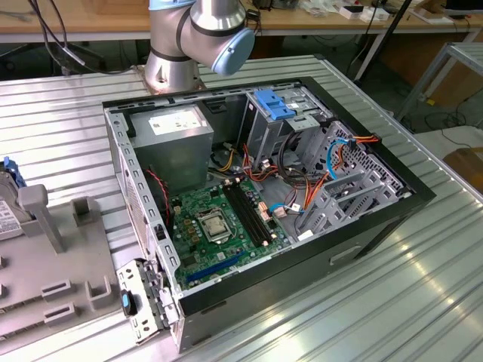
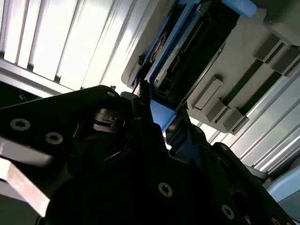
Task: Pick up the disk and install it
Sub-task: 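Pick up the disk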
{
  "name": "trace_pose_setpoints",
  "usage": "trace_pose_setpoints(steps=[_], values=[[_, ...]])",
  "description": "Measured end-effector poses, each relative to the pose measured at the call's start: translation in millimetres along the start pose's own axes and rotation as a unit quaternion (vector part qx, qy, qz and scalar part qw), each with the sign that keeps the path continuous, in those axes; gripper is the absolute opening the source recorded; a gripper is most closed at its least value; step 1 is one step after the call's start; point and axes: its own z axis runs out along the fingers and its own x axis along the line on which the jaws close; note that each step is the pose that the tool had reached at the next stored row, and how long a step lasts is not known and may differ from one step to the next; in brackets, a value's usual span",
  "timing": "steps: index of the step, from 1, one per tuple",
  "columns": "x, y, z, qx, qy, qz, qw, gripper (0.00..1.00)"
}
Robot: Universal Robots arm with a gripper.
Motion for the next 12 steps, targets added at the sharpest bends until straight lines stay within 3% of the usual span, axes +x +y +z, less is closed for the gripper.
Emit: trace_pose_setpoints(steps=[6, 12], values=[[-0.4, 0.0, 0.1, 0.0000, 0.0000, 0.007, 1.0000, 0.37], [-5.5, 0.2, 0.1, 0.0000, 0.0000, 0.004, 1.0000, 0.37]])
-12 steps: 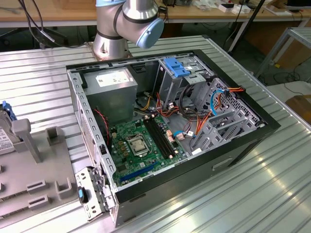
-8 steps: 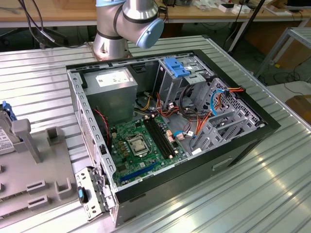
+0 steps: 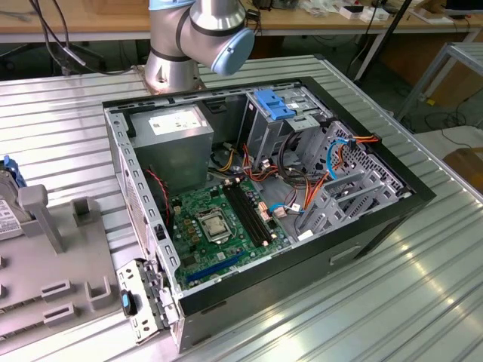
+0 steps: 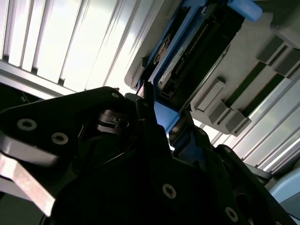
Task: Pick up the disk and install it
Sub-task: 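Pick up the disk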
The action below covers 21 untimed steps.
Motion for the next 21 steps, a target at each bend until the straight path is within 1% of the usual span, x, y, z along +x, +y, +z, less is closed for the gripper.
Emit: trace_pose_setpoints(steps=[16, 21], values=[[0.0, 0.0, 1.0, 0.0000, 0.0000, 0.000, 1.0000, 0.37], [-0.1, 0.0, 1.1, 0.0001, -0.0001, -0.004, 1.0000, 0.37]])
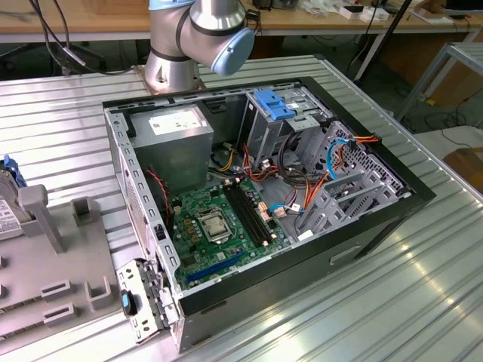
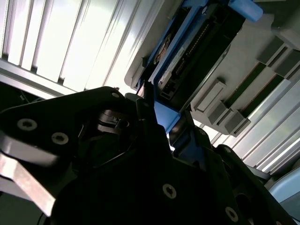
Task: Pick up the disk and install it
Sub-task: 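Pick up the disk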
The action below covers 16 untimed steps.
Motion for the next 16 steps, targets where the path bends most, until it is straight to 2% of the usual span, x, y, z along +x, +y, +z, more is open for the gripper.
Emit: trace_pose_setpoints(steps=[4, 13, 16], values=[[0.0, -0.1, -1.3, 0.0008, -0.0004, 0.000, 1.0000, 0.37], [0.5, -0.3, -16.4, 0.0023, 0.0001, 0.000, 1.0000, 0.37], [0.8, -0.6, -31.1, 0.0036, 0.0001, 0.000, 1.0000, 0.37]])
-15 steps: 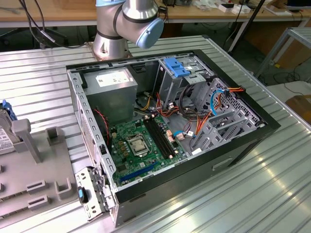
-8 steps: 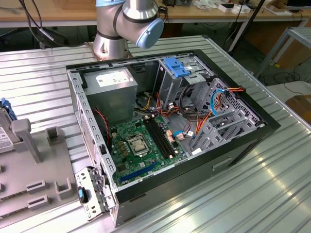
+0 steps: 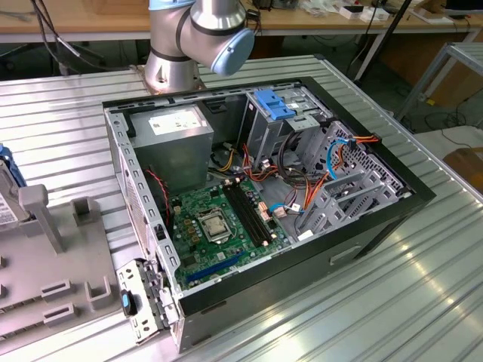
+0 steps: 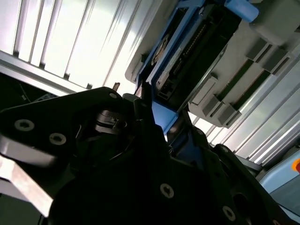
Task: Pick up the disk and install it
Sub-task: 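Pick up the disk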
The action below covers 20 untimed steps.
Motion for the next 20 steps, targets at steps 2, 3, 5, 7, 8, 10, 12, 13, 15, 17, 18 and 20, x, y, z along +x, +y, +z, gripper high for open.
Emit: trace_pose_setpoints(steps=[2, 3, 5, 7, 8, 10, 12, 13, 15, 17, 18, 20], values=[[0.4, -0.3, -13.5, 0.0006, 0.0000, 0.000, 1.0000, 0.37], [0.5, -0.4, -18.5, 0.0007, 0.0000, 0.000, 1.0000, 0.37], [0.7, -0.6, -27.2, 0.0010, 0.0000, 0.000, 1.0000, 0.37], [1.0, -1.0, -39.3, 0.0014, 0.0000, 0.000, 1.0000, 0.37], [1.2, -1.1, -45.0, 0.0016, 0.0000, 0.000, 1.0000, 0.37], [1.4, -1.3, -54.3, 0.0018, 0.0000, 0.000, 1.0000, 0.37], [1.6, -1.5, -62.5, 0.0024, 0.0000, 0.000, 1.0000, 0.37], [1.7, -1.7, -67.9, 0.0026, 0.0000, 0.000, 1.0000, 0.37], [2.1, -2.0, -83.3, 0.0032, -0.0001, 0.000, 1.0000, 0.37], [2.4, -2.3, -92.5, 0.0037, -0.0001, 0.000, 1.0000, 0.37], [2.6, -2.4, -99.2, 0.0042, -0.0001, 0.000, 1.0000, 0.37], [2.9, -2.7, -111.6, 0.0052, -0.0001, 0.000, 1.0000, 0.37]])
